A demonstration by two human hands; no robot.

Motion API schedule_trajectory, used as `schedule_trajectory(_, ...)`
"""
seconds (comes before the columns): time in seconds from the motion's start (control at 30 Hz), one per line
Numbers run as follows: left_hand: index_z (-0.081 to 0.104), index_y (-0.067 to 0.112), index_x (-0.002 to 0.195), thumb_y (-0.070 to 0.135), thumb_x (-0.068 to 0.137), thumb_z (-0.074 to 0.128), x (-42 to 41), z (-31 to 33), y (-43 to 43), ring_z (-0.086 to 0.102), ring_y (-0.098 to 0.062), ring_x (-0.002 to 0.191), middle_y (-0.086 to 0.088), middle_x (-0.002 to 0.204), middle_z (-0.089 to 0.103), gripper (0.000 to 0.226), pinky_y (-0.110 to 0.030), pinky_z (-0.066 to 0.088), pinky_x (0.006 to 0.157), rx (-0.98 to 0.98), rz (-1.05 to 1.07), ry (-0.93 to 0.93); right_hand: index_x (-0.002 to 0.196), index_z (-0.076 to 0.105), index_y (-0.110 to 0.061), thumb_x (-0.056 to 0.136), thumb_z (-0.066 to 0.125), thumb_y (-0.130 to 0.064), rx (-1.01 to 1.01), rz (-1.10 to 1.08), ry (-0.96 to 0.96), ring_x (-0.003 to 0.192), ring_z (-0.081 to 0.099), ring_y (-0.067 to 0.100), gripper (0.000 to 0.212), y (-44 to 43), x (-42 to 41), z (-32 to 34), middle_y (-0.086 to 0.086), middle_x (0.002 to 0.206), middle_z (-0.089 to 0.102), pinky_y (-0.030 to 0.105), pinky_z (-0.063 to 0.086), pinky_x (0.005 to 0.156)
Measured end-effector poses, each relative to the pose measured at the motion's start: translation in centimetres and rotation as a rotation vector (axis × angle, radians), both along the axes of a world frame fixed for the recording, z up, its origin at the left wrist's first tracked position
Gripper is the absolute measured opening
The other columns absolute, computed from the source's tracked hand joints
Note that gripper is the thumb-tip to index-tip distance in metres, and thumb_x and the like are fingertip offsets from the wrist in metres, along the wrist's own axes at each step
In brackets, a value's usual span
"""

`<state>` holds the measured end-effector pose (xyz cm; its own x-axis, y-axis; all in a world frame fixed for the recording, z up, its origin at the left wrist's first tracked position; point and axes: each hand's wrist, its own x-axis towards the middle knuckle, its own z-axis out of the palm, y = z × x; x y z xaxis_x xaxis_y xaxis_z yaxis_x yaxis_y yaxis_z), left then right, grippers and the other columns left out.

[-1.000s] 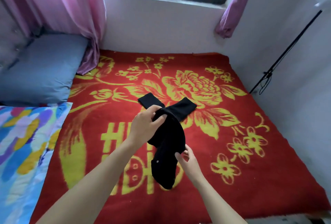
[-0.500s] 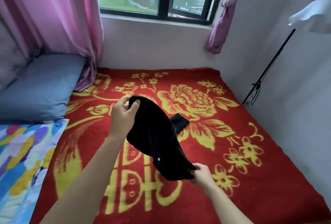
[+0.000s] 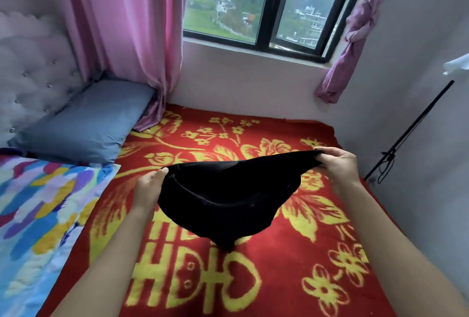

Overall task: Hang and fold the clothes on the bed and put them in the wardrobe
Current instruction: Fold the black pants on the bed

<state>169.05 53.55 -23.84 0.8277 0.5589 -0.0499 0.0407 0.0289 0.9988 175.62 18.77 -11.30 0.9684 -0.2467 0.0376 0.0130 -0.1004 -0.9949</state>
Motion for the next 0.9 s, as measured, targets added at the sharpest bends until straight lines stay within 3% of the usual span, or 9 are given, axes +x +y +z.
schedule_trajectory(0.1, 0.052, 0.009, 0.073, 0.021, 0.091, 0.056, -0.1, -0.2, 0.3, 0.039, -0.014, 0.056, -0.004, 0.069, 0.044, 0.023, -0.027, 0.032, 0.048, -0.025, 0.020, 0.039, 0.071, 0.063, -0.008, 0.082, 0.057, 0.012, 0.060, 0.017, -0.013, 0.044, 0.060, 0.004, 0.024, 1.4, 0.4, 2.0, 0.002, 0.052, 0.062, 0.017, 0.050, 0.045)
schedule_trajectory(0.2, 0.057, 0.009, 0.087, 0.015, 0.088, 0.058, -0.1, 0.4, 0.0, 0.054, -0.021, 0.068, -0.012, 0.087, 0.058, 0.007, -0.020, 0.046, 0.058, 0.214, 0.154, 0.088, 0.071, 0.062, -0.008, 0.082, 0.057, 0.012, 0.145, 0.035, -0.010, 0.042, 0.059, 0.005, 0.024, 3.2, 0.5, 3.0, -0.003, 0.047, 0.062, 0.017, 0.049, 0.043)
schedule_trajectory(0.3, 0.059, 0.011, 0.111, 0.036, 0.087, 0.061, -0.6, 1.6, -2.9, 0.055, -0.030, 0.103, -0.012, 0.110, 0.058, 0.035, -0.040, 0.044, 0.088, 0.448, 0.081, 0.074, 0.070, 0.061, -0.008, 0.082, 0.057, 0.012, 0.221, 0.048, -0.003, 0.045, 0.060, 0.008, 0.025, 5.7, 0.4, 3.5, 0.008, 0.063, 0.060, 0.017, 0.049, 0.043)
schedule_trajectory(0.37, 0.055, 0.021, 0.122, 0.054, 0.080, 0.063, -1.2, 1.7, -5.7, 0.047, -0.025, 0.114, -0.004, 0.120, 0.052, 0.054, -0.041, 0.038, 0.092, 0.678, -0.045, 0.118, 0.071, 0.059, -0.007, 0.083, 0.056, 0.013, 0.274, 0.053, 0.007, 0.057, 0.061, 0.015, 0.024, 7.3, 0.3, 3.6, 0.010, 0.071, 0.059, 0.017, 0.050, 0.045)
schedule_trajectory(0.47, 0.041, 0.032, 0.135, 0.062, 0.076, 0.061, -1.9, -0.1, -8.0, 0.037, -0.021, 0.125, 0.002, 0.133, 0.043, 0.069, -0.038, 0.035, 0.096, 0.923, -0.149, 0.308, 0.074, 0.058, -0.006, 0.083, 0.057, 0.013, 0.345, 0.027, 0.016, 0.069, 0.061, 0.020, 0.022, 8.5, 0.3, 3.8, 0.011, 0.078, 0.059, 0.016, 0.049, 0.045)
schedule_trajectory(0.63, 0.035, 0.032, 0.141, 0.049, 0.088, 0.053, -3.4, -3.2, -7.3, 0.038, -0.017, 0.127, 0.005, 0.142, 0.040, 0.058, -0.035, 0.035, 0.098, 0.849, -0.243, 0.355, 0.074, 0.057, -0.007, 0.083, 0.058, 0.012, 0.370, -0.070, -0.007, 0.077, 0.062, 0.022, 0.021, 7.3, 1.0, 4.1, 0.012, 0.084, 0.059, 0.016, 0.050, 0.047)
schedule_trajectory(0.77, 0.003, 0.041, 0.147, 0.054, 0.078, 0.065, -4.0, -5.0, -5.9, 0.024, -0.018, 0.138, 0.006, 0.155, 0.019, 0.094, -0.039, 0.033, 0.104, 0.777, -0.402, 0.253, 0.077, 0.055, -0.008, 0.083, 0.059, 0.011, 0.406, -0.095, 0.006, 0.079, 0.062, 0.022, 0.020, 6.6, 1.3, 3.5, 0.012, 0.086, 0.059, 0.017, 0.051, 0.047)
schedule_trajectory(0.83, -0.014, 0.040, 0.143, 0.055, 0.076, 0.067, -3.7, -5.6, -6.2, 0.026, -0.020, 0.139, 0.005, 0.157, 0.011, 0.106, -0.040, 0.032, 0.105, 0.894, -0.400, 0.266, 0.077, 0.055, -0.008, 0.083, 0.060, 0.011, 0.416, -0.087, 0.012, 0.080, 0.062, 0.022, 0.020, 6.4, 1.4, 3.3, 0.012, 0.086, 0.059, 0.017, 0.051, 0.048)
schedule_trajectory(0.9, -0.004, 0.032, 0.148, 0.054, 0.079, 0.064, -3.1, -5.5, -6.7, 0.040, -0.024, 0.129, 0.001, 0.153, 0.025, 0.100, -0.040, 0.038, 0.097, 1.041, -0.289, 0.305, 0.078, 0.056, -0.007, 0.083, 0.060, 0.011, 0.425, -0.071, 0.016, 0.080, 0.063, 0.023, 0.020, 6.1, 1.5, 3.3, 0.012, 0.086, 0.060, 0.017, 0.051, 0.048)
